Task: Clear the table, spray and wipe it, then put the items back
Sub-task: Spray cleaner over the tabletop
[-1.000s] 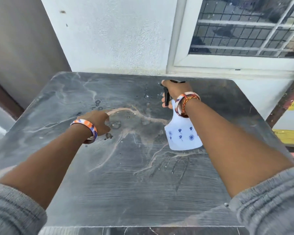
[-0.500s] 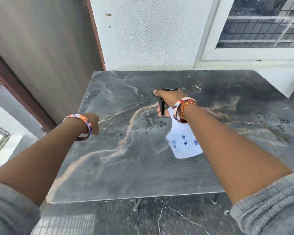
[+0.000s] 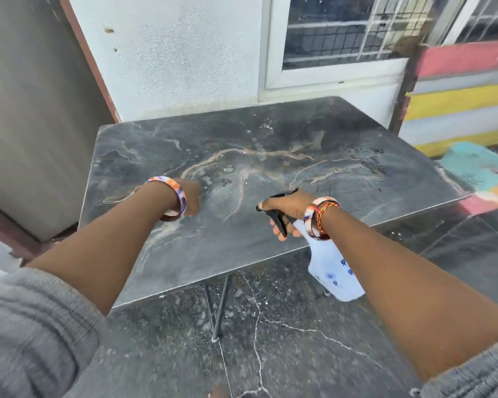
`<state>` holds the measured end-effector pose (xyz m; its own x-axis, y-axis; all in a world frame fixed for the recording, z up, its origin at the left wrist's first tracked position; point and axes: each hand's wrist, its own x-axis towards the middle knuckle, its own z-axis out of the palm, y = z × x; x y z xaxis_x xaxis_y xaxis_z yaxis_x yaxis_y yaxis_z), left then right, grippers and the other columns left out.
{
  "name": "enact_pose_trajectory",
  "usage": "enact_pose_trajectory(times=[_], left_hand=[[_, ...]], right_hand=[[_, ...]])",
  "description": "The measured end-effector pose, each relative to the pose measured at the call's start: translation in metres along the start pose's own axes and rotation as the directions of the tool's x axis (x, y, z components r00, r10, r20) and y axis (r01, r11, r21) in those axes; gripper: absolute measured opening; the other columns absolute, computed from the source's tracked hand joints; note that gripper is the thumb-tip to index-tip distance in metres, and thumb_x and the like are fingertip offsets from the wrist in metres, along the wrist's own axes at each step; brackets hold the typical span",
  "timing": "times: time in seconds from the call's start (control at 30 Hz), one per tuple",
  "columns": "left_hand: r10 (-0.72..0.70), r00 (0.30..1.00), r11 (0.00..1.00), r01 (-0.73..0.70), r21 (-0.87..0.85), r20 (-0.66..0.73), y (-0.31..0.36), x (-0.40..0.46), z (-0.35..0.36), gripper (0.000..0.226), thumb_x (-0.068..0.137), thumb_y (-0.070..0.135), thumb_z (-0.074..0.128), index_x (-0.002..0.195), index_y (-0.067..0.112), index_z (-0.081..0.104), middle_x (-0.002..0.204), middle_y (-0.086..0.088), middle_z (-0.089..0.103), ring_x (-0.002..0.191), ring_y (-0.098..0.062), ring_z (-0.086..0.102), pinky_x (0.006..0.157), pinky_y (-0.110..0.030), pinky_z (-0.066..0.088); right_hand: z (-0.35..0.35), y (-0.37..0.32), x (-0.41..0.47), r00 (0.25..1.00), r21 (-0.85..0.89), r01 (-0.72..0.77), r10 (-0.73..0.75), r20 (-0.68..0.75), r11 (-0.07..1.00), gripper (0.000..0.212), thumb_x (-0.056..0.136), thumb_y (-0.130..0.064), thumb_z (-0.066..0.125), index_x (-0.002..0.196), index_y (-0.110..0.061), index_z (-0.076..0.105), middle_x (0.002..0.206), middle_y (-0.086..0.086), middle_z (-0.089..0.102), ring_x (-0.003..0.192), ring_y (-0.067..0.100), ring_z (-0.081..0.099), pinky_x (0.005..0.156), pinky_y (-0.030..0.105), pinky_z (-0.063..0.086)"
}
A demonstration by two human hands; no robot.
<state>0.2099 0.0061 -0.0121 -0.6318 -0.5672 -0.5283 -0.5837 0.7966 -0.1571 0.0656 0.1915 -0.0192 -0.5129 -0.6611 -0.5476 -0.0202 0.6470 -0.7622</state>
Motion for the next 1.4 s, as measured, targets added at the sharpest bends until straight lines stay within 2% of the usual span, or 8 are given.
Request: enact_pose_trajectory(times=[0.03, 0.23, 0.43, 0.57, 0.8, 0.93, 1.2, 1.4], left_hand=[[0.066, 0.997, 0.997, -0.067, -0.024, -0.027, 0.017, -0.003, -0.003, 0.014, 0.083, 0.008, 0.055, 0.082, 0.012, 0.042, 0.082, -0.006, 0.052, 0.081, -0.017, 0.047, 0.078, -0.030, 0.049], [0.265, 0.963, 0.961, -0.269, -0.061, -0.054, 0.098, -0.002, -0.001, 0.006, 0.081, 0.019, 0.058, 0.086, 0.020, 0.061, 0.090, -0.009, 0.058, 0.083, -0.026, 0.053, 0.077, -0.027, 0.042], [0.306, 0.951, 0.951, -0.307, 0.035, 0.030, 0.139, 0.012, -0.004, 0.013, 0.085, 0.027, 0.055, 0.081, 0.018, 0.048, 0.083, -0.005, 0.051, 0.074, -0.022, 0.045, 0.071, -0.027, 0.037], [0.338, 0.941, 0.940, -0.337, 0.050, -0.007, 0.167, 0.028, -0.021, 0.014, 0.086, 0.027, 0.054, 0.084, 0.016, 0.046, 0.089, -0.006, 0.047, 0.082, -0.021, 0.043, 0.074, -0.026, 0.035], [0.435, 0.898, 0.900, -0.434, 0.035, -0.064, 0.235, 0.080, -0.067, 0.011, 0.086, 0.019, 0.056, 0.083, 0.010, 0.049, 0.086, -0.014, 0.046, 0.079, -0.021, 0.041, 0.053, -0.019, 0.028], [0.473, 0.867, 0.881, -0.470, 0.059, -0.154, 0.288, 0.126, -0.102, 0.028, 0.088, 0.023, 0.055, 0.103, 0.001, 0.062, 0.109, -0.015, 0.064, 0.102, -0.030, 0.058, 0.085, -0.030, 0.046], [0.621, 0.735, 0.769, -0.638, 0.034, -0.271, 0.402, 0.211, -0.175, 0.030, 0.089, 0.021, 0.051, 0.115, 0.009, 0.059, 0.122, -0.011, 0.061, 0.112, -0.029, 0.054, 0.092, -0.029, 0.042], [0.693, 0.656, 0.695, -0.718, 0.037, -0.300, 0.489, 0.263, -0.213, 0.031, 0.087, 0.023, 0.049, 0.114, 0.016, 0.060, 0.121, -0.008, 0.062, 0.108, -0.029, 0.058, 0.094, -0.037, 0.048]], right_hand=[[-0.009, 0.012, -0.004, 0.998, 0.048, 0.011, -0.008, -0.063, 0.999, 0.030, 0.081, -0.028, 0.067, 0.066, -0.004, 0.059, 0.048, 0.011, 0.060, 0.034, 0.020, 0.056, 0.034, 0.018, 0.041], [-0.069, 0.076, -0.037, 0.935, 0.223, 0.067, 0.017, -0.355, 0.973, 0.028, 0.073, -0.027, 0.068, 0.055, -0.009, 0.056, 0.038, 0.007, 0.049, 0.032, 0.020, 0.041, 0.039, 0.020, 0.034], [-0.100, 0.068, -0.055, 0.971, 0.423, 0.100, 0.005, -0.241, 0.901, 0.031, 0.083, -0.029, 0.066, 0.065, -0.006, 0.055, 0.032, 0.003, 0.053, 0.025, 0.015, 0.049, 0.032, 0.011, 0.036], [-0.122, 0.067, -0.041, 0.888, 0.427, 0.241, -0.021, -0.459, 0.872, 0.027, 0.079, -0.026, 0.068, 0.066, -0.005, 0.058, 0.043, 0.008, 0.054, 0.025, 0.015, 0.046, 0.033, 0.016, 0.037], [-0.207, 0.116, 0.000, 0.797, 0.411, 0.146, 0.139, -0.587, 0.900, 0.030, 0.074, -0.032, 0.070, 0.081, -0.004, 0.062, 0.052, 0.007, 0.057, 0.031, 0.015, 0.049, 0.038, 0.022, 0.046], [-0.272, 0.141, 0.019, 0.779, 0.479, 0.132, 0.208, -0.591, 0.868, 0.024, 0.076, -0.026, 0.070, 0.069, -0.006, 0.058, 0.042, 0.006, 0.052, 0.026, 0.015, 0.046, 0.033, 0.017, 0.038], [-0.384, 0.160, 0.069, 0.696, 0.414, 0.065, 0.256, -0.670, 0.908, 0.024, 0.065, -0.036, 0.072, 0.062, -0.014, 0.061, 0.042, 0.002, 0.055, 0.037, 0.018, 0.048, 0.048, 0.025, 0.044], [-0.472, 0.192, 0.090, 0.689, 0.555, 0.075, 0.359, -0.629, 0.829, 0.023, 0.080, -0.033, 0.067, 0.077, -0.011, 0.063, 0.054, 0.008, 0.058, 0.045, 0.021, 0.057, 0.048, 0.027, 0.053]])
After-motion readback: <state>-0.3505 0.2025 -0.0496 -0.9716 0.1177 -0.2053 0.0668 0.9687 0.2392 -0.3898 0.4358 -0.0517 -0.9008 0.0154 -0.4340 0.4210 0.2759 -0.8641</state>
